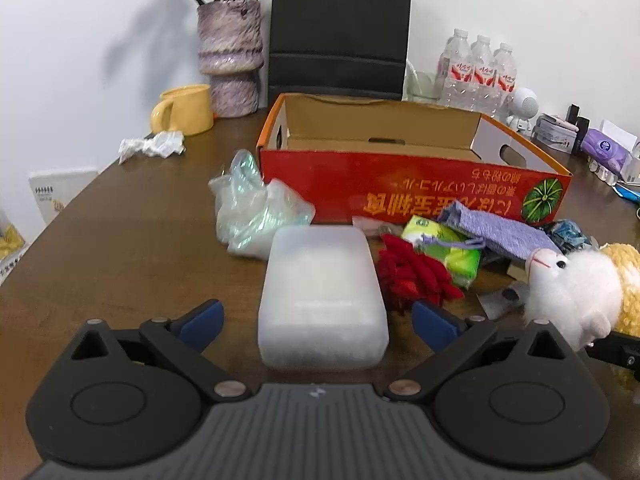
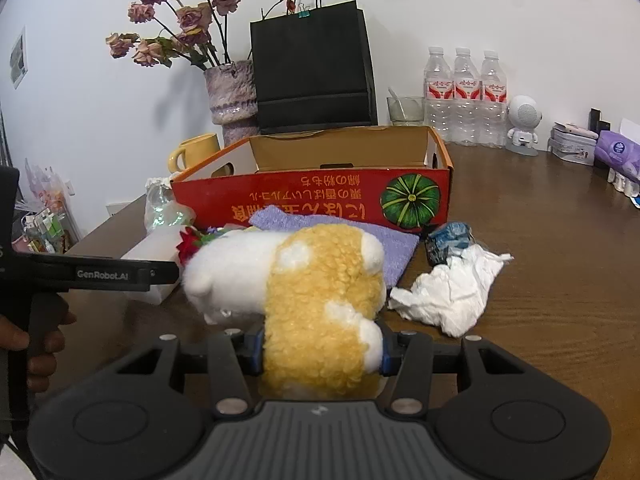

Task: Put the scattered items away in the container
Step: 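Carry the plush into the box with the right gripper while the left drops the frosted container in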

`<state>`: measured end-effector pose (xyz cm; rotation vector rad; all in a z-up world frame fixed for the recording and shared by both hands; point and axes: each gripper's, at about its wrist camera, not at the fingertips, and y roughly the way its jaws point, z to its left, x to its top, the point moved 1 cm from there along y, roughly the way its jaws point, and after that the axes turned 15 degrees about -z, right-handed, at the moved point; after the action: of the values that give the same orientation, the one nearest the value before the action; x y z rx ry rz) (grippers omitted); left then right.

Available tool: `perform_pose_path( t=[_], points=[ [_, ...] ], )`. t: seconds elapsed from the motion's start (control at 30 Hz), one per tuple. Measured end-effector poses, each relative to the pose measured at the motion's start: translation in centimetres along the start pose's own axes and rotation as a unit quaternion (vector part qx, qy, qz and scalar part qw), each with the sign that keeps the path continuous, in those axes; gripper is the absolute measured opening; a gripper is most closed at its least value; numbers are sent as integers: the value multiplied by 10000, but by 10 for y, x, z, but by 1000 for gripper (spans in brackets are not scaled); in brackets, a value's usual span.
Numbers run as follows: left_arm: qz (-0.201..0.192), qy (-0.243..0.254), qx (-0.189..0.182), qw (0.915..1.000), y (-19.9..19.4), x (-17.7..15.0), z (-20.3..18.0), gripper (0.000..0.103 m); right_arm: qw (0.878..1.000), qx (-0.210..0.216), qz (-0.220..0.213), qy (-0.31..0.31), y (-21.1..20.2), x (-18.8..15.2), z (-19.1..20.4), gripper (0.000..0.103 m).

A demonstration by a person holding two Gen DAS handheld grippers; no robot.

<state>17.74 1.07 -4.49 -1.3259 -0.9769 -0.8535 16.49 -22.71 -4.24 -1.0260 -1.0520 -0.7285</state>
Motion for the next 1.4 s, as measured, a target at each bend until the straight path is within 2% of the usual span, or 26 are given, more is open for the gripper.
perform_pose_path(
  t=[0.07, 0.13, 0.17, 0.3, 0.43, 0.57, 0.73, 0.9, 1.0, 1.1, 1.2, 1.4],
  points=[
    [-4, 20, 46, 10000, 5, 1, 1, 88, 10000, 17, -6, 8, 4, 2, -1, 47],
    [39, 18, 24, 10000, 11, 0, 2, 68, 10000, 29, -15, 7, 7, 4, -1, 47],
    [47, 13, 8, 10000, 13, -1, 3, 66, 10000, 35, -21, 11, 8, 5, -2, 47],
    [-97, 31, -28, 9999, 9, -2, 3, 66, 10000, 54, -56, 32, 11, 9, -5, 47],
    [-466, -10, -85, 9989, -8, 3, 6, 66, 9999, 57, -149, 57, 11, 16, -10, 47],
    [-807, -130, -347, 9961, -28, 19, 8, 66, 9993, 46, -360, 108, 10, 32, -16, 47],
    [-1302, -227, -458, 9902, -30, 63, 6, 66, 9971, 80, -749, 71, 24, 68, -22, 47],
    [-1506, -451, -550, 9860, 13, 115, -2, 67, 9954, 35, -960, -57, 70, 113, -17, 47],
    [-1392, -552, -431, 9878, 54, 130, -6, 67, 9964, -13, -847, -27, 113, 130, -17, 47],
    [-1044, -710, -345, 9914, 100, 132, -8, 67, 9984, -99, -565, 20, 157, 135, -22, 47],
    [-617, -833, -334, 9940, 137, 122, -5, 67, 9993, -297, -223, 76, 194, 128, -31, 47],
    [-15, -596, -251, 9979, 177, 102, -4, 67, 9984, -465, 329, -32, 235, 109, -40, 47]
  ],
)
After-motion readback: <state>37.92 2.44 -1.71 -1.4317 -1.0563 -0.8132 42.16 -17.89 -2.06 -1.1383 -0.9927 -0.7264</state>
